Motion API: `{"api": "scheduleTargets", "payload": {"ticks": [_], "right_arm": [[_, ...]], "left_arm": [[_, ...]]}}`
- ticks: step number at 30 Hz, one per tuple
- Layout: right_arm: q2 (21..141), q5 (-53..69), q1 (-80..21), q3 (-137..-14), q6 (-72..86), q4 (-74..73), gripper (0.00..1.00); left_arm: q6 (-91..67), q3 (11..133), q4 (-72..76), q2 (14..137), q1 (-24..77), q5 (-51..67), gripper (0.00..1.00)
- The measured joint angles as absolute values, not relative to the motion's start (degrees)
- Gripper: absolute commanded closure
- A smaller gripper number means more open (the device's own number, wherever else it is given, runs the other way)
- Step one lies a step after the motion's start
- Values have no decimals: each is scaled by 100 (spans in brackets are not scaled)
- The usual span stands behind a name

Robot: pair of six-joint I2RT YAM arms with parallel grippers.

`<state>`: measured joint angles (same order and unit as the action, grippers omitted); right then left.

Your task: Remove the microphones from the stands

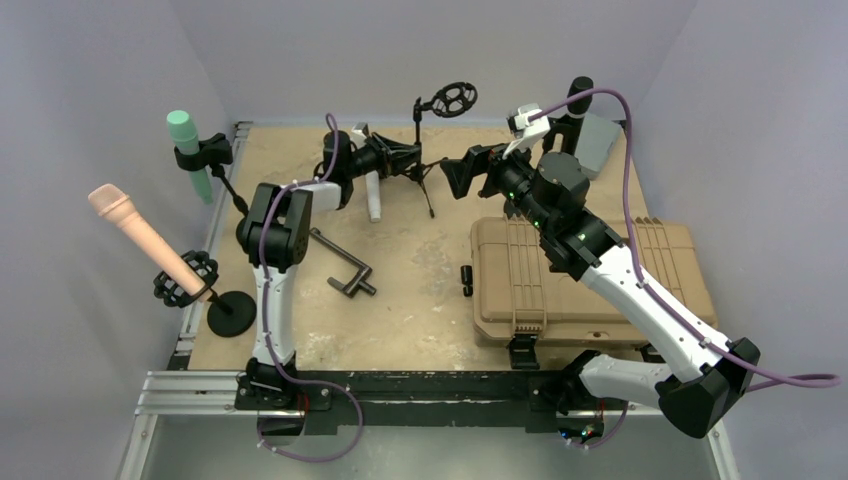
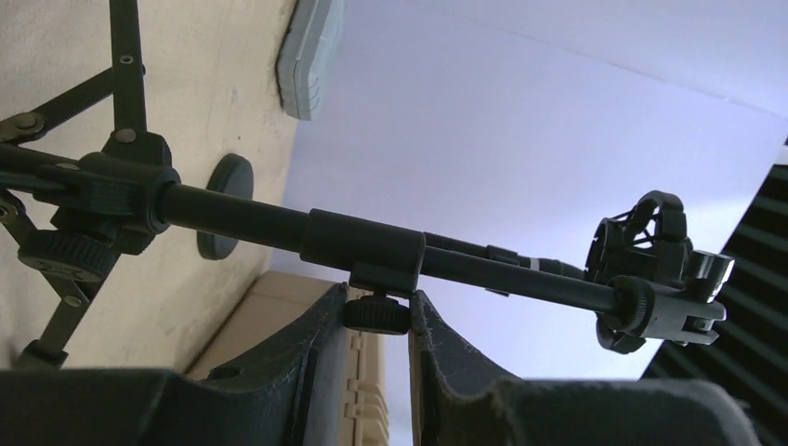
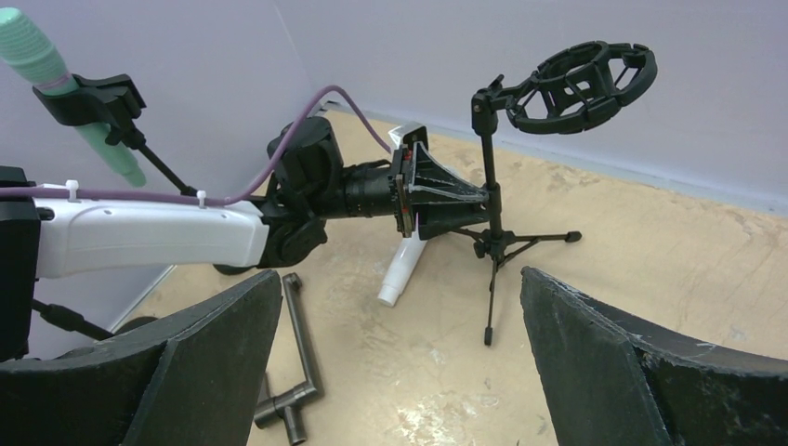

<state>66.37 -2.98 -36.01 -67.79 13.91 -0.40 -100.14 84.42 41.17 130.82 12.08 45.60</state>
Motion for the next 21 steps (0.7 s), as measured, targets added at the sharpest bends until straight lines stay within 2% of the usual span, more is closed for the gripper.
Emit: {"api": "scheduleTargets", "payload": {"ticks": [6, 11, 13, 16, 18, 21], "right_arm": [[6637, -263, -3601, -6779, 1406, -40, 1], [6637, -200, -3601, -6779, 1411, -40, 1], [6637, -198, -3601, -6779, 1413, -40, 1], [6637, -200, -3599, -6779, 1413, -40, 1], [6637, -200, -3601, -6779, 1415, -40, 1], [6637, -200, -3601, -6779, 1431, -40, 1]], "left_arm": [[-10650, 8259, 4383, 13082, 1256, 4445, 100], [-10897, 8136, 4611, 13085, 1299, 4353, 67], [-10840, 8108, 4611, 13076, 1304, 4346, 49], [-10545, 7999, 4397, 13002, 1319, 4311, 30], [-10333, 7841, 4180, 12881, 1321, 4300, 22], [-10064, 7520, 3988, 12586, 1321, 4283, 20]]}}
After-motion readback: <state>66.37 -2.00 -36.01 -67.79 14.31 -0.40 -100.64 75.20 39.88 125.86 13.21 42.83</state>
